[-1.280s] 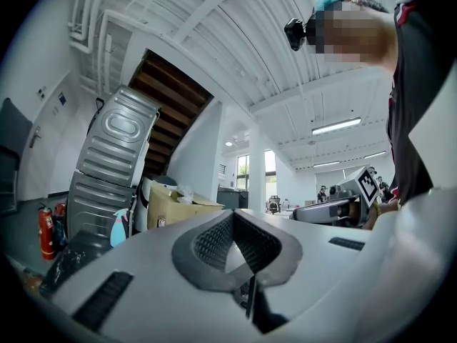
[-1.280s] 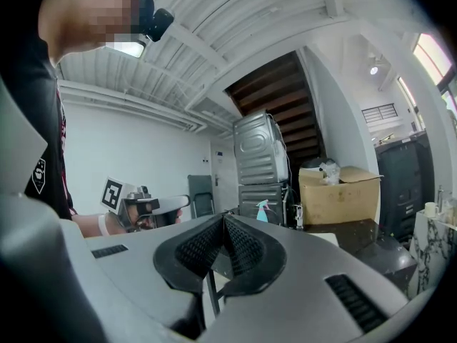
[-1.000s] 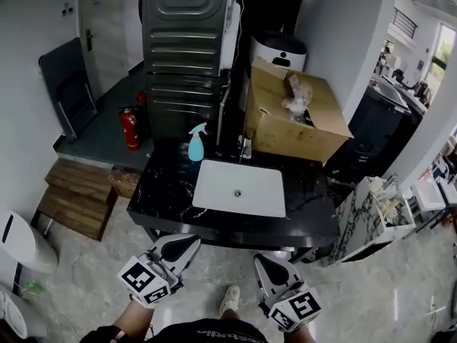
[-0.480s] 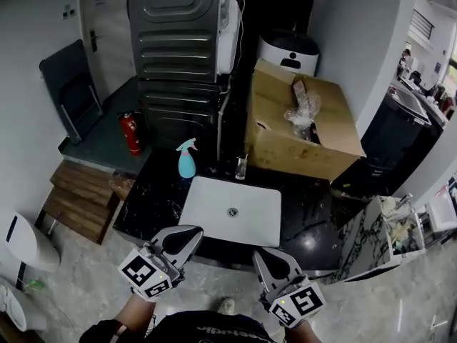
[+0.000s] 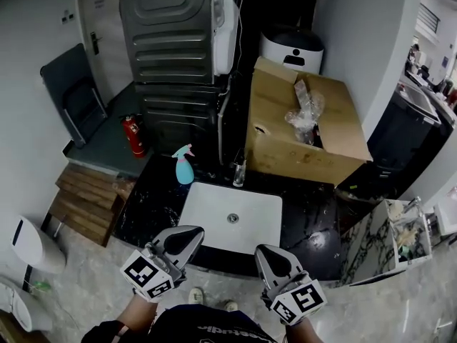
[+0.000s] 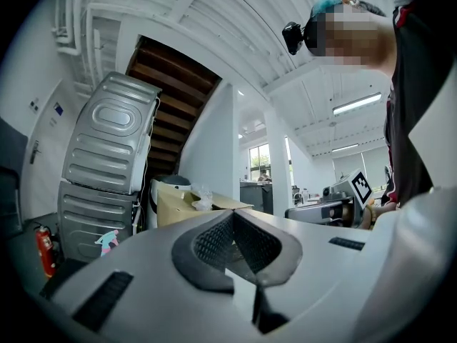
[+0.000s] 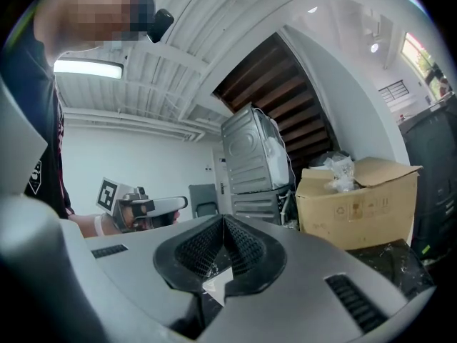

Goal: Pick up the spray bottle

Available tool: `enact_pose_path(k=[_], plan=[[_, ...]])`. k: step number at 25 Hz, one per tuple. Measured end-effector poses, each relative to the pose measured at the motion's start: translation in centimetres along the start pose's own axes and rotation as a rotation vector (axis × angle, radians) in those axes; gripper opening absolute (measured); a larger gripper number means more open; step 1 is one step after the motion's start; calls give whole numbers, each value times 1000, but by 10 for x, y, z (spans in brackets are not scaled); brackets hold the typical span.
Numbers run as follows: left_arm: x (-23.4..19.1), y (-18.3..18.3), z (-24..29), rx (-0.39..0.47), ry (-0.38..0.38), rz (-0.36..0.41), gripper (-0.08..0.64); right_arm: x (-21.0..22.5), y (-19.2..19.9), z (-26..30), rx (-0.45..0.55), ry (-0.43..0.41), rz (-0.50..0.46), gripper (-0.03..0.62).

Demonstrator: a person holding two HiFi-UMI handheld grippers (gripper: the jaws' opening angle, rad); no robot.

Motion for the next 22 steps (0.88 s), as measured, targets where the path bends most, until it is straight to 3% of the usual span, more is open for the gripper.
enact_pose_path(k=[9, 22], plan=[[-51, 8, 12, 3, -2, -28, 15, 9, -7, 33, -2, 41, -5, 37], [-163, 14, 33, 18, 31, -16, 19, 7, -22, 118, -20, 89, -18, 37]])
Point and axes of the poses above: the fingertips, and each gripper's own axes: z forward along the fingers, x to its right, y out of its underside, the point moved 4 cm from there along -z, backward along the fingers, and after that the axes turned 8 degrees about -x, right-handed, at the moved point
